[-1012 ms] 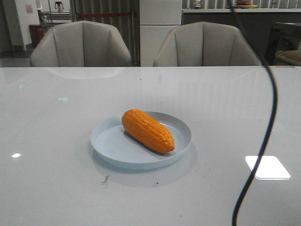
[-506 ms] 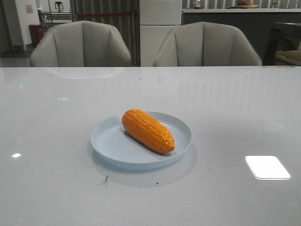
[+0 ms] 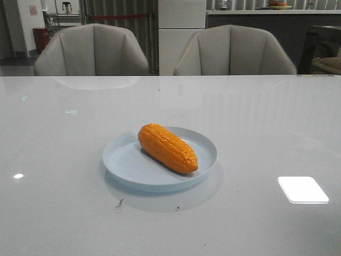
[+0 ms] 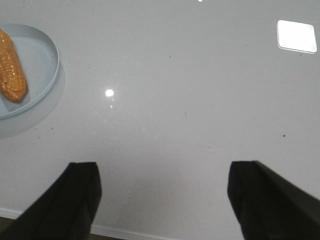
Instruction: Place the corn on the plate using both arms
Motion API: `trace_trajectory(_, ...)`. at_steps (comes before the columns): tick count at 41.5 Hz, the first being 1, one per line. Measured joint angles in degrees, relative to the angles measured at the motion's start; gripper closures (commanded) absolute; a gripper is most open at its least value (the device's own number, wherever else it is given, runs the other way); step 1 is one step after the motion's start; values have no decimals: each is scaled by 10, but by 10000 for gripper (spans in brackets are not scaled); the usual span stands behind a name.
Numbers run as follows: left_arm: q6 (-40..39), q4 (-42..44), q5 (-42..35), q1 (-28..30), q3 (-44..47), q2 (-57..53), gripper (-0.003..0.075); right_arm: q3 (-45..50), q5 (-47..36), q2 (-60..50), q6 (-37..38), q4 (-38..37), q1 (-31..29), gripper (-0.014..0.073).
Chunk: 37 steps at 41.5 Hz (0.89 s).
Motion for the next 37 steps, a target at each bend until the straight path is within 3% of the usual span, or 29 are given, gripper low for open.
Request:
trace_trajectory(29,0,0,-2,0,0,54,174,1,-4,-4,0,0,0,-29)
trace_trajectory(37,0,59,-3,4,0,79,174,1,-4,-4,0,-1,0,-29)
